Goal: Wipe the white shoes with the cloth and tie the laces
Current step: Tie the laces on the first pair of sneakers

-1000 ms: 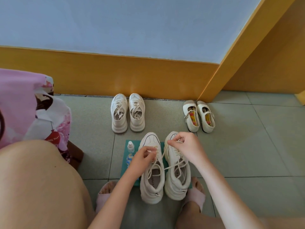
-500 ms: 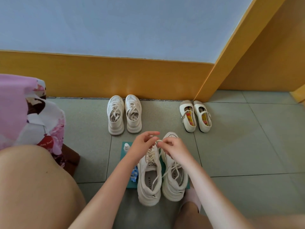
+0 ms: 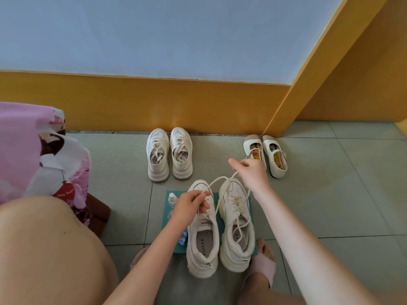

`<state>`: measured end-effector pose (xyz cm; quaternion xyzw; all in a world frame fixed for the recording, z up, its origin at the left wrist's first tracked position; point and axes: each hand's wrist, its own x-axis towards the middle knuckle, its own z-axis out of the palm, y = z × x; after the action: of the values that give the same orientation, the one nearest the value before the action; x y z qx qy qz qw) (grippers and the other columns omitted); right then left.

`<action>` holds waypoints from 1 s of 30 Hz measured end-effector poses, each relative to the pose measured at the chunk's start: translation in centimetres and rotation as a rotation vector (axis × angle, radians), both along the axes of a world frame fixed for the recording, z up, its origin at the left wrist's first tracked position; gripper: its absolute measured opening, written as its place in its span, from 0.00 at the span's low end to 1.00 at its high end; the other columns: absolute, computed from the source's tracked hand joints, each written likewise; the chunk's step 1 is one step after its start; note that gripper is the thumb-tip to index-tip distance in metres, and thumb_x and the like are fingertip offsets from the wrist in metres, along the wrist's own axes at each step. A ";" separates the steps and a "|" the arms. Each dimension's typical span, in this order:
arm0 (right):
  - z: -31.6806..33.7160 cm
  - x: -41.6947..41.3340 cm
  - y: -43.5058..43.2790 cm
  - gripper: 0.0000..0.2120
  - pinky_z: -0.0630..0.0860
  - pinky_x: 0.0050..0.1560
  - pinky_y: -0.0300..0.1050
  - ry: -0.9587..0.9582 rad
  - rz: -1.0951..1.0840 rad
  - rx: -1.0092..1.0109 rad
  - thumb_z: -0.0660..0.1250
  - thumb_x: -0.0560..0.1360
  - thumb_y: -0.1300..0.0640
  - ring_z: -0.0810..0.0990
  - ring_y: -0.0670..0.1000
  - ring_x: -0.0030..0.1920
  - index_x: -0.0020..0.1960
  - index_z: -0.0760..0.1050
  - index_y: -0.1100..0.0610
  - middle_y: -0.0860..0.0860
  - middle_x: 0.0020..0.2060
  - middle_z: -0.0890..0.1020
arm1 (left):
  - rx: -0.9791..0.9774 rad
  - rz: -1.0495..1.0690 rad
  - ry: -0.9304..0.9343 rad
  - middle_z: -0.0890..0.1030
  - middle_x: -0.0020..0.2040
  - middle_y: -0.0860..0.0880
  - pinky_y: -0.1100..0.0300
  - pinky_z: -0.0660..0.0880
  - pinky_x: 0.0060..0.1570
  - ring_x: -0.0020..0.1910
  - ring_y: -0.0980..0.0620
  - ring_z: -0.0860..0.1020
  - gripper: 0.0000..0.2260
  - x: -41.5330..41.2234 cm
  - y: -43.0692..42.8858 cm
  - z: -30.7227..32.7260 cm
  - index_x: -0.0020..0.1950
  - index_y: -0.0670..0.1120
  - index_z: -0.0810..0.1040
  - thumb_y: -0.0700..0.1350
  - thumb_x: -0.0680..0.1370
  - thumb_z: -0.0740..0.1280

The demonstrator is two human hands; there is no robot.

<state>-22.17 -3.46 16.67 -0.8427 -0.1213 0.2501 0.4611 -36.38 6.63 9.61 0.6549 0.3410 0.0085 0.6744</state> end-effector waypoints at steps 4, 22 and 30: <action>0.4 0.6 -0.2 0.10 0.66 0.32 0.39 0.020 0.179 -0.093 0.67 0.75 0.51 0.69 0.46 0.29 0.54 0.74 0.53 0.49 0.32 0.73 | -0.035 0.121 0.083 0.77 0.32 0.48 0.63 0.72 0.34 0.28 0.54 0.72 0.10 0.6 -0.6 -0.4 0.52 0.38 0.78 0.39 0.81 0.57; -0.8 -0.2 -1.2 0.07 0.78 0.48 0.46 -0.176 0.492 -0.280 0.62 0.79 0.60 0.81 0.47 0.42 0.50 0.78 0.56 0.50 0.40 0.82 | -0.238 0.235 0.009 0.82 0.41 0.49 0.67 0.72 0.32 0.33 0.55 0.74 0.08 1.5 -0.2 0.2 0.51 0.43 0.77 0.39 0.81 0.58; -2.2 -1.0 0.5 0.08 0.69 0.42 0.35 -0.161 0.496 -0.137 0.61 0.79 0.59 0.77 0.42 0.43 0.49 0.78 0.53 0.44 0.40 0.79 | 0.064 -0.033 0.039 0.77 0.29 0.51 0.69 0.67 0.27 0.23 0.60 0.68 0.07 1.6 0.2 -0.7 0.54 0.48 0.78 0.42 0.79 0.62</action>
<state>-23.15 -2.94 14.50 -0.8335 -0.3433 0.2952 0.3166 -34.75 6.79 8.93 0.6819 0.3427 -0.0046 0.6462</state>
